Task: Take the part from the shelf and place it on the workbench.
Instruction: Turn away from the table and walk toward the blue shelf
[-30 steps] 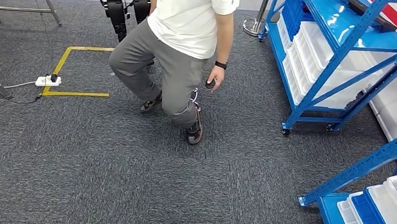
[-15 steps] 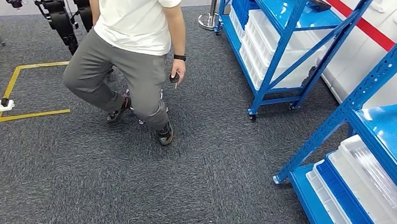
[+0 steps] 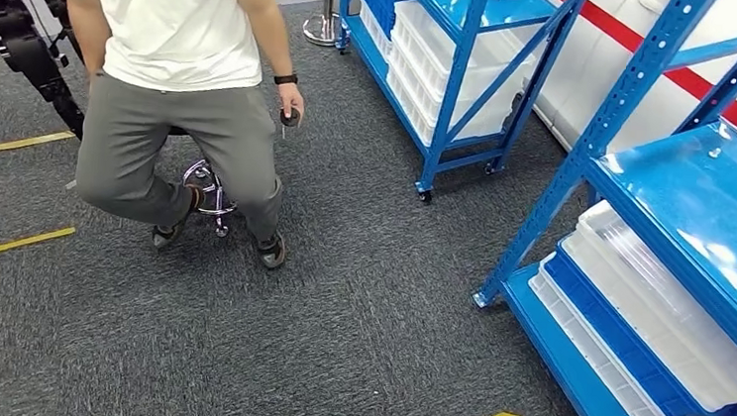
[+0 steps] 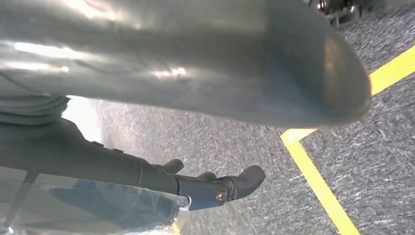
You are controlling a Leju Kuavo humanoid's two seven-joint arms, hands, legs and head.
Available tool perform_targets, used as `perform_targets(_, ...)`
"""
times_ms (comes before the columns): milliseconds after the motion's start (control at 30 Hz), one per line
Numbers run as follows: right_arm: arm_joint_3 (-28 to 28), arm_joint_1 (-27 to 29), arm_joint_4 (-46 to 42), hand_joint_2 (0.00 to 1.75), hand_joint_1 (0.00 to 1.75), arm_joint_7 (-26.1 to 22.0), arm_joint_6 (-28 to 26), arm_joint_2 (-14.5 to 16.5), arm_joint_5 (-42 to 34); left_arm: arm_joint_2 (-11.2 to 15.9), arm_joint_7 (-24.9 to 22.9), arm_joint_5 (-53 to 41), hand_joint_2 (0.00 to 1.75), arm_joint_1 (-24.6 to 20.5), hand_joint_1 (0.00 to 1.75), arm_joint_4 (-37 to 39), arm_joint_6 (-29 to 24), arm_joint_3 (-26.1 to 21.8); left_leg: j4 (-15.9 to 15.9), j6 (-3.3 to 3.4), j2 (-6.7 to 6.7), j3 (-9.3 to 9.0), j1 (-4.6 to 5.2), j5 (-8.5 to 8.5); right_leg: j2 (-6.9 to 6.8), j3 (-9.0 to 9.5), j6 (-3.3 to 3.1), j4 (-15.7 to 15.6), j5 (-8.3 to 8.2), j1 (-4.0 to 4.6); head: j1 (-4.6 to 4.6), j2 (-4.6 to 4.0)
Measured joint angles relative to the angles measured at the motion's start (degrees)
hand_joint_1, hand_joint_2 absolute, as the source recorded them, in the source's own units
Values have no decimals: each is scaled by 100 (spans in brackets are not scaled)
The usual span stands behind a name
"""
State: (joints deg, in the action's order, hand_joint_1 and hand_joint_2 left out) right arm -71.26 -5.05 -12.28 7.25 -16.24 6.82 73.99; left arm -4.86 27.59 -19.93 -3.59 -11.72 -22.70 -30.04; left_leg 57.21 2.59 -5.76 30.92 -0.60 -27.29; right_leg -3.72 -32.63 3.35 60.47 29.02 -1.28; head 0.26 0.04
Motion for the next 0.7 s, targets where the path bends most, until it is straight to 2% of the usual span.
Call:
perform_targets(33, 14, -15, 1, 0, 0, -5, 11, -1, 14, 7, -12, 17, 0, 5, 0, 1, -9, -12, 7, -43, -60, -25, 18, -21, -129, 133, -23, -247, -74, 15, -4, 0)
perform_targets(67, 25, -27, 1, 0, 0, -10, 21, -2, 28, 14, -22, 32, 44, 8, 0, 1, -10, -23, 12, -84, -120, -51, 34, -44, -199, 177, -63, -345, -109, 36, -13, 0)
perform_targets(133, 41, -29, 2, 0, 0, -15, 31, -15, 47, 13, -36, 50, 131, -2, 0, 2, -6, -46, 6, -157, -248, -107, 22, -76, -63, 166, -155, -350, -145, 53, -38, 0)
perform_targets(167, 45, -25, 2, 0, 0, -18, 37, -22, 51, 10, -43, 55, 175, -14, 0, 1, -4, -55, 31, -194, -214, -114, -3, -108, 9, 181, -193, -358, -163, 26, -48, 0)
perform_targets(233, 55, -28, 2, 0, 0, -28, 60, -40, 61, 3, -62, 58, 175, -19, 0, 1, -5, -71, 326, -251, 117, -1, -52, -348, 146, 198, -297, -373, -209, -27, -66, 0)
perform_targets(267, 66, -35, 2, 0, 0, -41, 72, -53, 66, -3, -78, 59, 175, -8, 0, 3, -10, -83, 681, -267, 336, 160, -66, -568, 225, 190, -338, -372, -225, -32, -79, 0)
perform_targets(300, 79, -43, 2, 0, 0, -53, 85, -68, 70, -10, -94, 61, 175, 12, 0, 6, -16, -98, 1099, -272, 483, 355, -70, -788, 314, 172, -376, -370, -240, -12, -85, 0)
perform_targets(333, 90, -46, 2, 0, 0, -63, 92, -81, 72, -16, -106, 63, 175, 32, 0, 8, -21, -113, 1449, -272, 538, 526, -70, -925, 409, 161, -393, -368, -247, 8, -87, 0)
perform_targets(367, 100, -45, 2, 0, 0, -71, 101, -91, 74, -20, -116, 67, 175, 49, 0, 10, -25, -127, 1694, -269, 567, 654, -70, -979, 512, 155, -402, -365, -253, 28, -87, 0)
perform_targets(400, 105, -38, 2, 0, 0, -73, 111, -96, 75, -21, -119, 69, 175, 56, 0, 11, -28, -137, 1653, -256, 577, 649, -70, -871, 607, 160, -405, -361, -256, 40, -87, 0)
perform_targets(433, 108, -33, 2, 0, 0, -74, 118, -100, 77, -21, -120, 70, 175, 57, 0, 11, -30, -144, 1382, -236, 607, 534, -70, -663, 698, 170, -404, -356, -256, 48, -88, 0)
perform_targets(500, 119, -36, 3, 0, 0, -75, 130, -101, 84, -18, -121, 72, 175, 57, 0, 11, -31, -149, 587, -179, 826, 186, -73, -236, 864, 173, -392, -336, -254, 68, -87, 0)
perform_targets(533, 126, -43, 5, 0, 0, -75, 133, -98, 86, -16, -120, 72, 175, 56, 0, 11, -29, -150, 300, -155, 922, 65, -69, -124, 931, 157, -372, -325, -257, 78, -85, 0)
perform_targets(567, 132, -47, 7, 0, 0, -73, 135, -97, 89, -15, -116, 72, 175, 54, 0, 11, -28, -151, 155, -134, 986, 10, -57, -89, 990, 131, -341, -320, -263, 84, -83, 0)
perform_targets(600, 135, -48, 9, 0, 0, -69, 137, -96, 89, -15, -109, 72, 175, 48, 0, 10, -27, -152, 114, -114, 976, 0, -36, -94, 1044, 96, -299, -322, -275, 90, -81, 0)
perform_targets(633, 137, -40, 9, 0, 0, -60, 137, -100, 89, -19, -99, 72, 175, 39, 0, 10, -26, -152, 87, -83, 910, -6, -21, -74, 1097, 60, -252, -338, -292, 87, -81, 0)
perform_targets(667, 137, -33, 10, 0, 0, -49, 135, -106, 89, -25, -89, 72, 175, 28, 0, 9, -21, -153, 44, -47, 848, -17, -18, -39, 1078, 30, -218, -320, -293, 86, -81, 0)
perform_targets(700, 137, -31, 11, 0, 0, -36, 132, -109, 89, -29, -78, 72, 175, 21, 0, 9, -17, -154, -14, 0, 780, -33, -22, 0, 965, -36, -205, -229, -243, 93, -71, 0)
